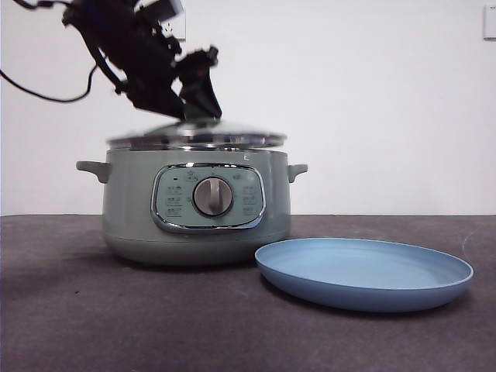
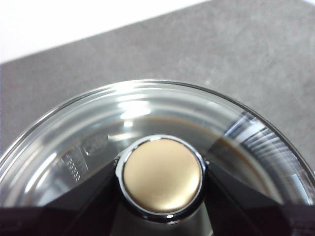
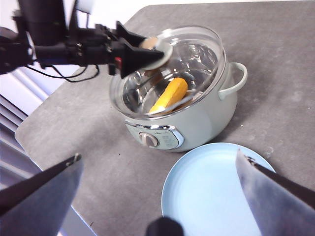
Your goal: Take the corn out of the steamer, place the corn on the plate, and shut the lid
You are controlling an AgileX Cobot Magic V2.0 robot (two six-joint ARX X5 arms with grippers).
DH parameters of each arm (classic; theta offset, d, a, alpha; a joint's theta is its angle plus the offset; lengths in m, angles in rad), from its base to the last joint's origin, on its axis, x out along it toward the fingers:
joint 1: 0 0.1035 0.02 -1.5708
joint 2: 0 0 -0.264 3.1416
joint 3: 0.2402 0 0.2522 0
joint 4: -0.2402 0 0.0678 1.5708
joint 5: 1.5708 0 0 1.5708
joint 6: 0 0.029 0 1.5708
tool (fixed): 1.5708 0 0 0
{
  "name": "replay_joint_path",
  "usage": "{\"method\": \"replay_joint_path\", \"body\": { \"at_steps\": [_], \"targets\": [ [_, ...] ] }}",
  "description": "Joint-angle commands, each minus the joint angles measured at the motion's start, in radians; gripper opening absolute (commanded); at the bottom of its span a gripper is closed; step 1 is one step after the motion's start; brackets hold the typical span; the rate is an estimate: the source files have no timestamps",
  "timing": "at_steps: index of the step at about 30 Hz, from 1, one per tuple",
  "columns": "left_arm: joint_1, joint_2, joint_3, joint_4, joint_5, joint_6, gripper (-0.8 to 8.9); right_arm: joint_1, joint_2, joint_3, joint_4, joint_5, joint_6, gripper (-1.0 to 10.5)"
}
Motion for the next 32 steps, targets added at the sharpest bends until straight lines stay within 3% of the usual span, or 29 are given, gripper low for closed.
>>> {"method": "replay_joint_path", "body": {
  "at_steps": [1, 10, 15, 23, 32],
  "targets": [
    [-0.003, -0.071, 0.011, 0.042, 0.01, -0.003, -0.08, 0.003, 0.007, 0.004, 0.005, 0.002, 0.0, 6.0],
    [0.003, -0.275, 0.011, -0.071, 0.01, -0.003, -0.08, 0.02, 0.034, 0.004, 0.021, 0.002, 0.011, 6.0],
    [0.003, -0.433, 0.011, -0.195, 0.009, -0.003, -0.08, 0.081, 0.087, 0.004, 0.14, 0.01, 0.106, 6.0],
    [0.003, -0.669, 0.011, -0.403, 0.002, -0.003, -0.08, 0.28, 0.249, 0.04, 0.284, 0.181, 0.183, 6.0],
    [0.003, -0.861, 0.011, -0.58, -0.047, -0.026, -0.08, 0.46, 0.583, 0.342, 0.247, 0.371, 0.182, 5.9]
  ]
}}
